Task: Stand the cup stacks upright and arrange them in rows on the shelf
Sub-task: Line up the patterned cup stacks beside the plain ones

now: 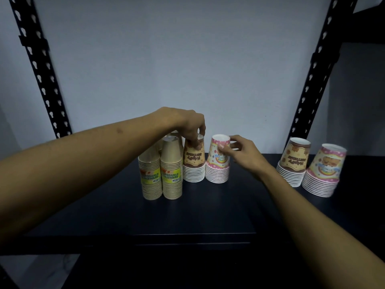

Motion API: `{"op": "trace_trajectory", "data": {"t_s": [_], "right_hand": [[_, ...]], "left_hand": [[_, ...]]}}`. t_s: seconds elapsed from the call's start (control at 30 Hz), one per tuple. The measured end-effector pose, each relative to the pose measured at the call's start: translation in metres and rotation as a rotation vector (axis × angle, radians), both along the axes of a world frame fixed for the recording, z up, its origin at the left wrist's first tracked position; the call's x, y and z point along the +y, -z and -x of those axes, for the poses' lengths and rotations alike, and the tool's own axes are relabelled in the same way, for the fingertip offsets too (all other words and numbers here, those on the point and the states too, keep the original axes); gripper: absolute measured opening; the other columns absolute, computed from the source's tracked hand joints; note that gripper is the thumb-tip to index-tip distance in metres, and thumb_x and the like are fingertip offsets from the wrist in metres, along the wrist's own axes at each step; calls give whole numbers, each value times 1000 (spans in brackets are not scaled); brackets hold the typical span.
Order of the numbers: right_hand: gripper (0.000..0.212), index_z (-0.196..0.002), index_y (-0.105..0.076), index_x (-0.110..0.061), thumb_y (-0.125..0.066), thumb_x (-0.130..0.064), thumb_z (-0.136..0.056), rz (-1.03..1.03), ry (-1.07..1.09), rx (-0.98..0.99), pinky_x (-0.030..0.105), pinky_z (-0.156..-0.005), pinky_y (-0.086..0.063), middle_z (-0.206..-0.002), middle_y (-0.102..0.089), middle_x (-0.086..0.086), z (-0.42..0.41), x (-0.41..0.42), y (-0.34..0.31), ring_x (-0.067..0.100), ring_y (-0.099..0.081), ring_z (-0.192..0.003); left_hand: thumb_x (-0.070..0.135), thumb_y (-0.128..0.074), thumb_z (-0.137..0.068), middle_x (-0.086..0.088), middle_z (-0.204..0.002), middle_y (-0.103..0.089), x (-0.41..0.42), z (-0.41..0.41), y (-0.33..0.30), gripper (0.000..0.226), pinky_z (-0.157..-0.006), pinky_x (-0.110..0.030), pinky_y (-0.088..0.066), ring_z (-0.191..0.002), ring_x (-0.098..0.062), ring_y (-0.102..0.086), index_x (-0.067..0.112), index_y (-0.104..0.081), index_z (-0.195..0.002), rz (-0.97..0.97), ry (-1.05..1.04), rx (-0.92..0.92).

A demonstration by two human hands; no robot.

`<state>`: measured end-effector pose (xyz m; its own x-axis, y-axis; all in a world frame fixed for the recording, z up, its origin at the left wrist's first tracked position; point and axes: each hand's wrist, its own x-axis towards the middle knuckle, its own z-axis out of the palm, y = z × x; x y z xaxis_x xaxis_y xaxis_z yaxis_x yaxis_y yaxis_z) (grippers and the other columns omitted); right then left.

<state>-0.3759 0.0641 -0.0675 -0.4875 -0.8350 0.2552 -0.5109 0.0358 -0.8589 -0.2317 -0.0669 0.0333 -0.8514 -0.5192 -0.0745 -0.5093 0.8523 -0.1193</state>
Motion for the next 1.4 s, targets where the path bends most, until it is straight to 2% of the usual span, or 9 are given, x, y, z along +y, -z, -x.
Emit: {"op": "trace_trajectory", "data": {"t_s": [0.23,0.37,0.47,0.6,0.7,0.87,1.03,1.2,1.4], "right_hand": [[50,-133,-55,-14,-73,-32,-90,3,11,-7,46,-92,-59,-125,-63,9,-2,1,1,24,-65,-109],[60,-140,-50,-15,-69,-43,-91,74,62,-28,43,-92,-58,-116,-63,0,-6,17,-1,17,-64,-105],[40,-125,-61,-14,-71,-35,-92,221,125,24,36,-84,-60,-98,-68,-3,0,46,3,11,-67,-93],[14,-105,-70,-10,-71,-18,-93,398,341,130,11,-72,-50,-91,-71,4,21,97,17,-3,-64,-78],[8,-95,-69,-7,-66,-14,-92,503,604,151,22,-72,-51,-90,-71,9,42,132,26,3,-60,-71],[49,-123,-52,-1,-71,-14,-81,296,906,192,50,-105,-39,-126,-50,27,74,160,64,44,-49,-119],[104,-155,-19,-5,-85,-20,-77,126,753,66,32,-113,-29,-158,-27,21,108,163,74,35,-33,-145],[101,-157,-17,-15,-82,-26,-82,173,670,27,33,-103,-42,-146,-52,13,130,158,78,28,-57,-128],[91,-147,-34,-21,-86,-35,-75,182,576,107,27,-91,-47,-134,-57,11,125,161,79,19,-62,-114]], "left_hand": [[39,-77,-85,-6,-132,-64,3,1,-1,55,-89,-35,-51,-108,-25,-61,19,-60,-134,12,-24,-28],[40,-80,-81,-9,-153,-45,11,0,-4,89,-106,-42,-44,-133,-32,-49,23,-32,-154,31,-66,-25],[49,-84,-73,-12,-157,-38,28,-4,-15,108,-111,-45,-39,-139,-33,-42,21,-20,-156,7,10,201],[55,-77,-78,-7,-157,-38,73,17,-5,99,-108,-35,-35,-141,-26,-41,20,-24,-154,-165,202,525],[51,-77,-81,-10,-155,-40,109,57,29,94,-105,-29,-33,-142,-24,-40,18,-26,-154,-338,272,635],[44,-81,-80,-16,-156,-38,141,128,94,107,-106,-33,-36,-142,-29,-41,16,-13,-158,-638,177,696],[43,-83,-77,-8,-152,-47,144,171,136,114,-102,-30,-40,-136,-25,-49,15,-8,-158,-836,84,780],[38,-82,-80,-1,-134,-62,145,190,160,71,-87,-23,-42,-121,-20,-60,15,-44,-136,-764,51,858],[41,-84,-77,2,-135,-62,136,167,160,74,-86,-19,-40,-120,-15,-60,18,-46,-136,-705,38,845]]}}
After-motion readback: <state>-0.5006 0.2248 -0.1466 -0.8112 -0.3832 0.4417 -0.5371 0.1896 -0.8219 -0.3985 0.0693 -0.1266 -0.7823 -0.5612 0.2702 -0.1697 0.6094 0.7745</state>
